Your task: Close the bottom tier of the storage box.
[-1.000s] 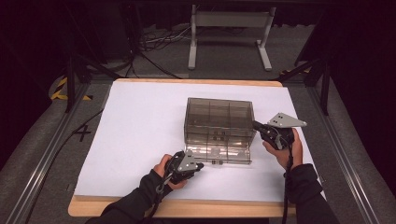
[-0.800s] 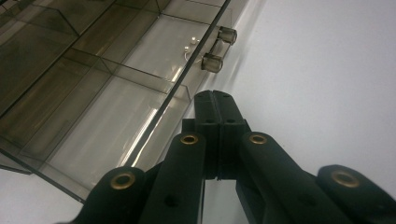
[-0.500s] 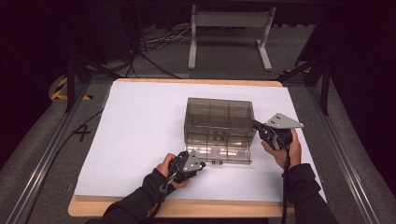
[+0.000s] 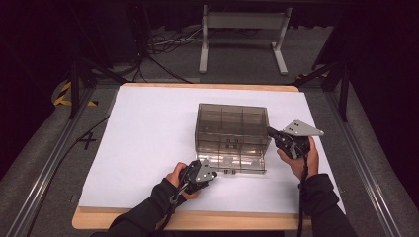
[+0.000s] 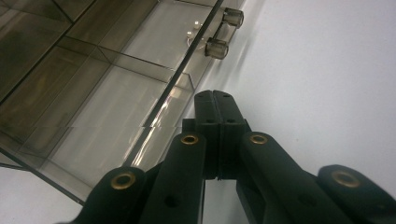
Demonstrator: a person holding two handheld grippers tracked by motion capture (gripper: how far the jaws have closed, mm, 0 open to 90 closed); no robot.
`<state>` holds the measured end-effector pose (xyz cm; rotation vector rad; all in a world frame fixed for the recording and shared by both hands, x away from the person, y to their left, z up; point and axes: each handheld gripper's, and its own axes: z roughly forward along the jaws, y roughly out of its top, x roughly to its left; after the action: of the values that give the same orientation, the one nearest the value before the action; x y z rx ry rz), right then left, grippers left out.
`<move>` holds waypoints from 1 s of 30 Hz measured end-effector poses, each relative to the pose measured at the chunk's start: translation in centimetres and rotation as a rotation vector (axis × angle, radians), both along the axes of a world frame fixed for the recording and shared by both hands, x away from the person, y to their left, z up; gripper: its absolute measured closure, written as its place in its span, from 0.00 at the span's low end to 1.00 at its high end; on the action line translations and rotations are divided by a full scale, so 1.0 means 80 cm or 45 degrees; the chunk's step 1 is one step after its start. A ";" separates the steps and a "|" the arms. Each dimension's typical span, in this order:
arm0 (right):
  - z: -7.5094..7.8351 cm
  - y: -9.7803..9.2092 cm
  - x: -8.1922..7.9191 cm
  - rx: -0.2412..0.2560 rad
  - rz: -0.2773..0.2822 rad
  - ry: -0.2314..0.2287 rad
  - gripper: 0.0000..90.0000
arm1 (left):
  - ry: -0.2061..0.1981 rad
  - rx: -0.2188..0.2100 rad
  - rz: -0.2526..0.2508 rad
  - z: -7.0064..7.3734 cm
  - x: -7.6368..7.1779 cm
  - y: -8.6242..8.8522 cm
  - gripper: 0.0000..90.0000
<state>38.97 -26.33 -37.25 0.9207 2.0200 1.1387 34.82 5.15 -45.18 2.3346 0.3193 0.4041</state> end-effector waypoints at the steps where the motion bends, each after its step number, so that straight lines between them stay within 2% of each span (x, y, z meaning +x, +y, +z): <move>1: 0.000 0.000 -0.001 -0.004 0.000 -0.001 1.00 | -0.006 0.001 0.003 -0.001 0.000 -0.001 1.00; 10: 0.000 0.000 -0.003 -0.001 -0.001 -0.003 1.00 | 0.014 0.002 -0.004 -0.001 0.005 -0.009 1.00; 21: 0.001 0.000 -0.005 -0.003 0.005 0.012 1.00 | -0.007 0.009 0.003 -0.001 0.010 -0.012 1.00; 30: 0.001 0.000 -0.006 0.003 0.008 0.014 1.00 | -0.008 0.017 -0.001 0.000 0.015 -0.025 1.00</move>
<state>38.46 -26.33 -37.17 0.9242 2.0323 1.1420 36.06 3.13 -45.17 2.3459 0.3138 0.4148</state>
